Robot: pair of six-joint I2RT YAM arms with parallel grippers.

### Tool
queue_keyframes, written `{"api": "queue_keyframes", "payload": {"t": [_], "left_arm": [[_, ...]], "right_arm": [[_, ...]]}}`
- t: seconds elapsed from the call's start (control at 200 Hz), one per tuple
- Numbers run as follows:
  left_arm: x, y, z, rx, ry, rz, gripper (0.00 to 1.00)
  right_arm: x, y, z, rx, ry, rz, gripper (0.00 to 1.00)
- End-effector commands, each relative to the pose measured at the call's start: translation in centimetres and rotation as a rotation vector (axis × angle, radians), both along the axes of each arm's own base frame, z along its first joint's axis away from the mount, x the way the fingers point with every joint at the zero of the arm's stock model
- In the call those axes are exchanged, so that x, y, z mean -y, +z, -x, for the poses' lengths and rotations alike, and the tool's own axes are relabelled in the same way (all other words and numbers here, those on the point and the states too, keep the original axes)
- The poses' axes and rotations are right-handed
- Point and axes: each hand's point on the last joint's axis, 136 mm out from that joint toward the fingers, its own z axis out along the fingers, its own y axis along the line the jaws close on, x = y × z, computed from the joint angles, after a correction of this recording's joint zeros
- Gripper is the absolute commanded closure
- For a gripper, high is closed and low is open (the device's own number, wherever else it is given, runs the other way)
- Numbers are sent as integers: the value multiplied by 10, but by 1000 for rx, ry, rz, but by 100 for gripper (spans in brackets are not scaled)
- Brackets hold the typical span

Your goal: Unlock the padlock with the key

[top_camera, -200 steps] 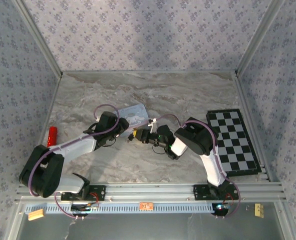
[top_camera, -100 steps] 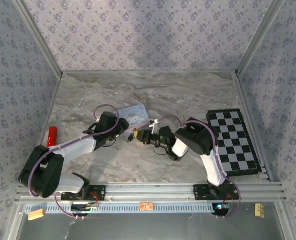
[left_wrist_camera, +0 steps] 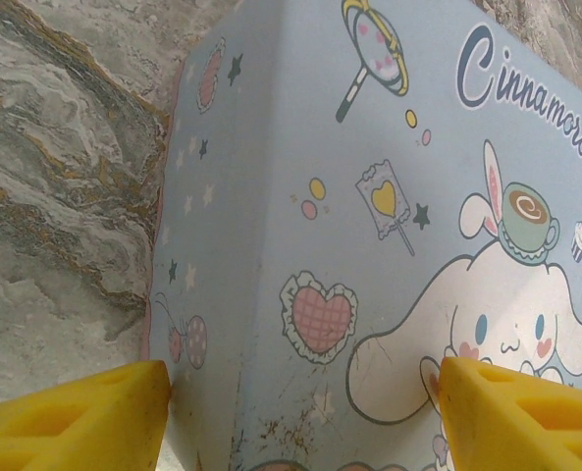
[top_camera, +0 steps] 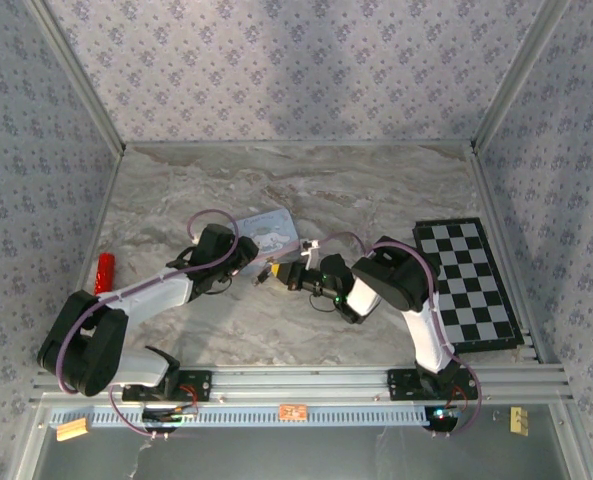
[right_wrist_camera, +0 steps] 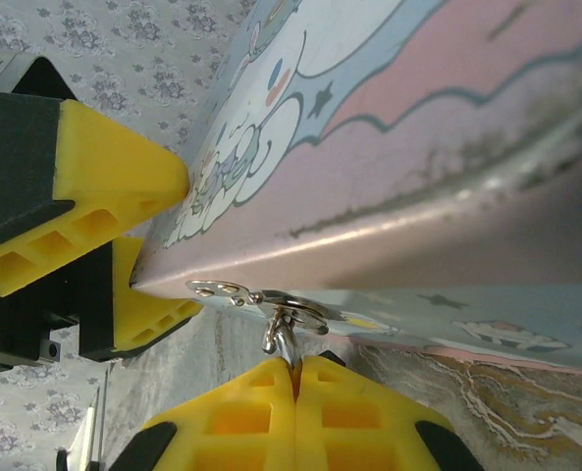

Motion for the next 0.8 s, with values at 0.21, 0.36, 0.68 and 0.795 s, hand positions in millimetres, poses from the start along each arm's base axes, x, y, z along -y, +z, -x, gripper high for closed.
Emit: {"api": "queue_keyframes", "payload": {"t": [0.21,0.36,0.68,0.795], "left_arm": [[-10,-18,16,-68,21,-39,28],[-7,-16,15,-60,22,-19,29],[0,-11,13,-51,15,18,29],[4,-9,15,-41,42,73,29]], "right_arm": [[17,6,-11,-61,-98,-25,100],[20,9,-15,-85,-127,-49,100],[25,24,-23,-118,-181,-110,100],[22,30,-25,-121,-181,-130,100]]}}
